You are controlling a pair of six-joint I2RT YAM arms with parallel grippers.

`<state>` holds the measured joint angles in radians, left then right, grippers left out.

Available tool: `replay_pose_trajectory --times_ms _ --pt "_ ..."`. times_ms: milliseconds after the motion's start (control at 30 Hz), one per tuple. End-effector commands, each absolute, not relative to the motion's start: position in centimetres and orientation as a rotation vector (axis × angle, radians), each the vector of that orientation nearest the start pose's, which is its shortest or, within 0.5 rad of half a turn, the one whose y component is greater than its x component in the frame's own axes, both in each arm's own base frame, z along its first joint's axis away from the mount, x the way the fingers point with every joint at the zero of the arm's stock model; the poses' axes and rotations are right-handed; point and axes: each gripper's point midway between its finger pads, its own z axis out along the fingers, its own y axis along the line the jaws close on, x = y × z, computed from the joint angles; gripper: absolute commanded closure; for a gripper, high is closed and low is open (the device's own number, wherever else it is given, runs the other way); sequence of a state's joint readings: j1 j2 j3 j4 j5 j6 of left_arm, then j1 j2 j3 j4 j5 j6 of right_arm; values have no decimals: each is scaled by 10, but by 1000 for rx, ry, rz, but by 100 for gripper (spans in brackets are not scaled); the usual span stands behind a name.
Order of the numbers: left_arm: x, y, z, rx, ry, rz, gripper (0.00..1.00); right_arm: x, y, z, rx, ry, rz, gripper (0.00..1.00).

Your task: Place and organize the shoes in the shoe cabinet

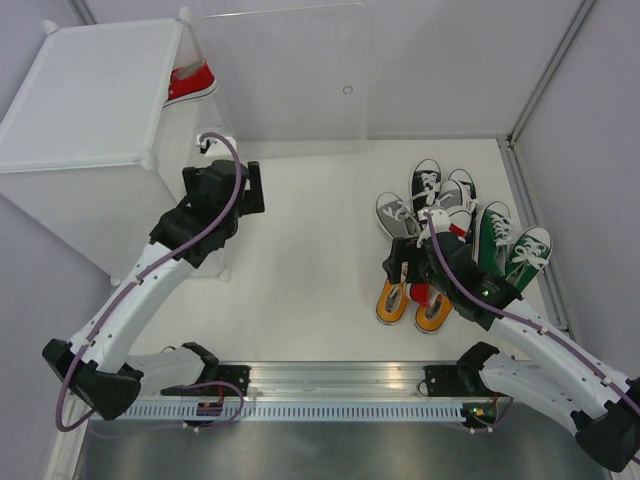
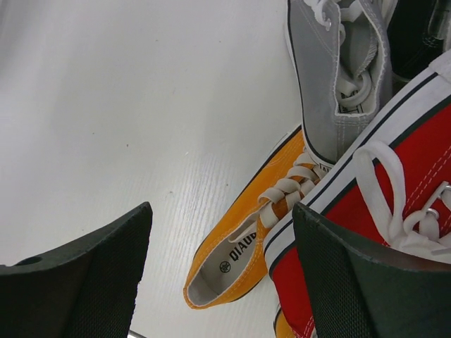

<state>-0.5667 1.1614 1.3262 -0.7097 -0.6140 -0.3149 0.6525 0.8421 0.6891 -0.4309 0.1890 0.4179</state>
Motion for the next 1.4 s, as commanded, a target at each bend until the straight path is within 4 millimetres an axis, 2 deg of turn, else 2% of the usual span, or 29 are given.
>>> replay_pose_trajectory --times_ms 0,100,133,167,233,267,300,333,400,433,467,500,533,567,600,667,733,833,900,1033,1133,1267,1367 --pt "326 -79 300 -171 1998 236 0 233 175 186 -198 2103 527 16" --pt "343 -92 313 -186 1979 194 0 233 177 186 -209 2101 535 16" --pt "350 -94 332 -199 1937 179 0 233 178 186 -213 2100 543 16" --pt "363 -100 336 -204 1917 188 0 233 179 186 -216 2094 551 16" --pt "380 -99 362 -226 1829 222 0 233 181 187 -219 2087 560 16" --pt "392 -101 365 -224 1804 240 0 234 181 187 -215 2080 563 16" --pt "406 -103 382 -254 1726 218 0 234 181 187 -221 2080 564 16" --pt "412 -100 395 -245 1692 239 0 234 181 188 -221 2077 567 16" --pt "436 -90 401 -280 1660 259 0 234 182 189 -226 2069 573 16" --pt "443 -83 417 -315 1628 244 0 233 182 189 -228 2069 572 16" --pt "454 -69 417 -345 1622 262 0 233 183 188 -228 2067 577 16" --pt "469 -67 408 -348 1639 284 0 232 183 188 -233 2064 583 16" --pt "478 -57 421 -372 1606 301 0 232 186 188 -241 2062 597 16" --pt "491 -54 412 -377 1619 336 0 231 188 187 -249 2064 606 16" --pt "498 -50 423 -391 1592 337 0 231 189 185 -252 2069 614 16" --pt "514 -38 416 -404 1586 380 0 230 192 184 -265 2066 631 16" --pt "523 -23 422 -447 1542 406 0 230 193 182 -269 2068 634 16" --pt "535 -4 414 -486 1525 440 0 230 193 180 -276 2072 628 16" --pt "541 8 406 -507 1522 460 3 230 194 178 -281 2077 629 16" --pt "546 17 406 -527 1483 482 9 230 195 172 -289 2089 629 16" --pt "546 23 409 -539 1449 517 19 230 195 170 -291 2097 628 16" --pt "542 37 392 -588 1461 578 38 230 196 169 -293 2093 628 16" --pt "536 46 384 -623 1466 619 46 228 200 170 -306 2093 654 16"
